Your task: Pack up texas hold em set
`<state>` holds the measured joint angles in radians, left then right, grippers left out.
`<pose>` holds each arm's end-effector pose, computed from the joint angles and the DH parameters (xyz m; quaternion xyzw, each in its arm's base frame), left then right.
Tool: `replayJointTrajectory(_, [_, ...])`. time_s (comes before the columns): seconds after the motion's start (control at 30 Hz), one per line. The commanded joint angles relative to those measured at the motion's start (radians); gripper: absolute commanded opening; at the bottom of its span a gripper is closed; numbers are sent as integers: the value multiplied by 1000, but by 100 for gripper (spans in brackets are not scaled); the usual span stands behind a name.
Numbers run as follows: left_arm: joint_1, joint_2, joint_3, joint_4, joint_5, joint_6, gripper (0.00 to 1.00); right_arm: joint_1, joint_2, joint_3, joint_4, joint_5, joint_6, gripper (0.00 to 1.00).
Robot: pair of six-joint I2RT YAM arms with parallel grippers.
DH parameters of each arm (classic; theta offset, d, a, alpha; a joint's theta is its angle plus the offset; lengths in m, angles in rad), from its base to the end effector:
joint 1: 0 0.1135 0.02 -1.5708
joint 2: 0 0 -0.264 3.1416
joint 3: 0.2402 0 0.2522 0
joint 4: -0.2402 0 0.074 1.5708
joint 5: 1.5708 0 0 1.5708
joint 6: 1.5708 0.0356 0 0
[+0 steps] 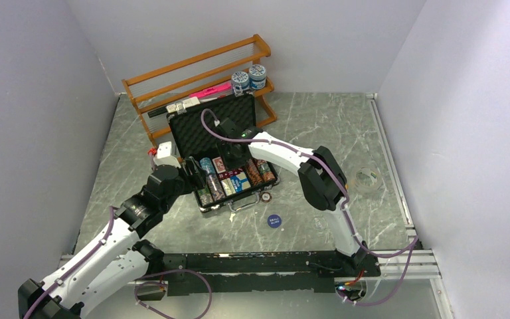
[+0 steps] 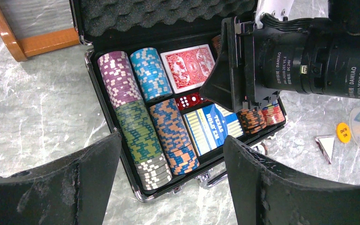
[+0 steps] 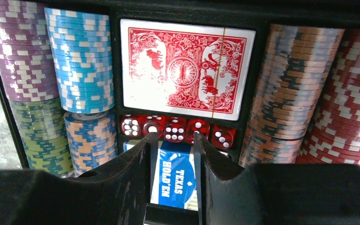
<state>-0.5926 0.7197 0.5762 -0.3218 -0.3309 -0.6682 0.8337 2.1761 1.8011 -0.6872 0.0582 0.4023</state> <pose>0.1464 -0.0846 0.2636 -0.1181 0.8356 -0.1920 0.5009 0.3198 0.3492 0.2010 -0.1999 0.9466 0.1227 0.2213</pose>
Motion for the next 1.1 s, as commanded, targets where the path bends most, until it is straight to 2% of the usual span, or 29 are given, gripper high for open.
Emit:
replayJointTrajectory(0.0, [-3,-2,11,18,-4,-1,85,-2,-11,6,32,-48,-33,38])
replayJointTrajectory(0.8, [-3,-5,8,31,29,12,85,-30,83,38,31,-52,-2,38])
replayJointTrajectory(1.07, [-3,11,7,83,103,63,86,-31,43,95,46,-53,1,38])
